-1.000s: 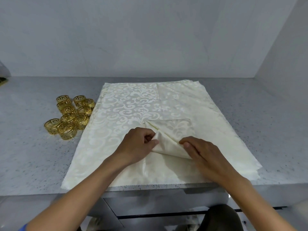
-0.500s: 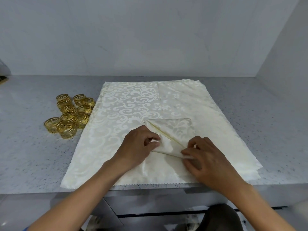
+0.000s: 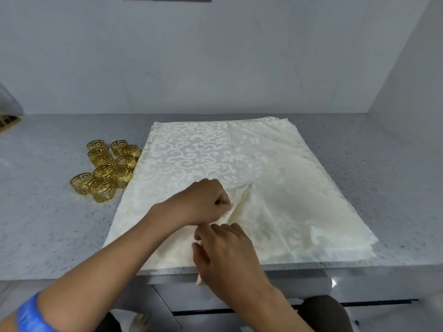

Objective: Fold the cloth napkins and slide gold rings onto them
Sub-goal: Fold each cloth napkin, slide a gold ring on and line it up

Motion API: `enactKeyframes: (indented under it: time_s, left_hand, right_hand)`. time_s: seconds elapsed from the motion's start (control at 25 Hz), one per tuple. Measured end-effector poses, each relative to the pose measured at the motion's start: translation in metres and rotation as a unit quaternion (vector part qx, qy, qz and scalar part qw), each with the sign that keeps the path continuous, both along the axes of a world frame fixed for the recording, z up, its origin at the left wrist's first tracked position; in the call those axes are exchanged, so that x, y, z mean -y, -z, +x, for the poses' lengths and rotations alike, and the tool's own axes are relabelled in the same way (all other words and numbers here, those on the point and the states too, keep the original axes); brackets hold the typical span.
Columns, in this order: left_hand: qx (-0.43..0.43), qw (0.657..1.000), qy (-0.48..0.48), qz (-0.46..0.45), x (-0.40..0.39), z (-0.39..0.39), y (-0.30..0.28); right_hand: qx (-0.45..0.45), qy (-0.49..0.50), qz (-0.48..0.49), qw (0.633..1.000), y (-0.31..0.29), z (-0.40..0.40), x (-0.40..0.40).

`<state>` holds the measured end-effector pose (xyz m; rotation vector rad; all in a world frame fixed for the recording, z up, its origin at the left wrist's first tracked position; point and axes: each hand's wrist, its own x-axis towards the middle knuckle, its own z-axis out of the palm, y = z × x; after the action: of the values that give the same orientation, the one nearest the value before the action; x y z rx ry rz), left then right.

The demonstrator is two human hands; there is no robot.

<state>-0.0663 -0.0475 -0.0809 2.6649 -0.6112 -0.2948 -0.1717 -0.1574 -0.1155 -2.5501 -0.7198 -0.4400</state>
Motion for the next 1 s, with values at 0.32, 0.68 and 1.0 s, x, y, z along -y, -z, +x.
enactKeyframes:
  time_s: [0.32, 0.68, 1.0]
  left_hand:
    - [0.18, 0.983, 0.013, 0.039, -0.001, -0.059, 0.054]
    - [0.31, 0.944, 0.02, 0.11, 0.002, -0.056, 0.059]
    - [0.147, 0.984, -0.023, -0.097, -0.007, -0.059, 0.038]
  right_hand:
    - [-0.097, -0.093, -0.108, 0.985, -0.002, 0.016, 0.143]
    - [-0.022, -0.136, -0.078, 0.987, -0.022, 0.053, 0.123]
    - [-0.242, -0.052, 0.155, 0.956, -0.005, 0.082, 0.105]
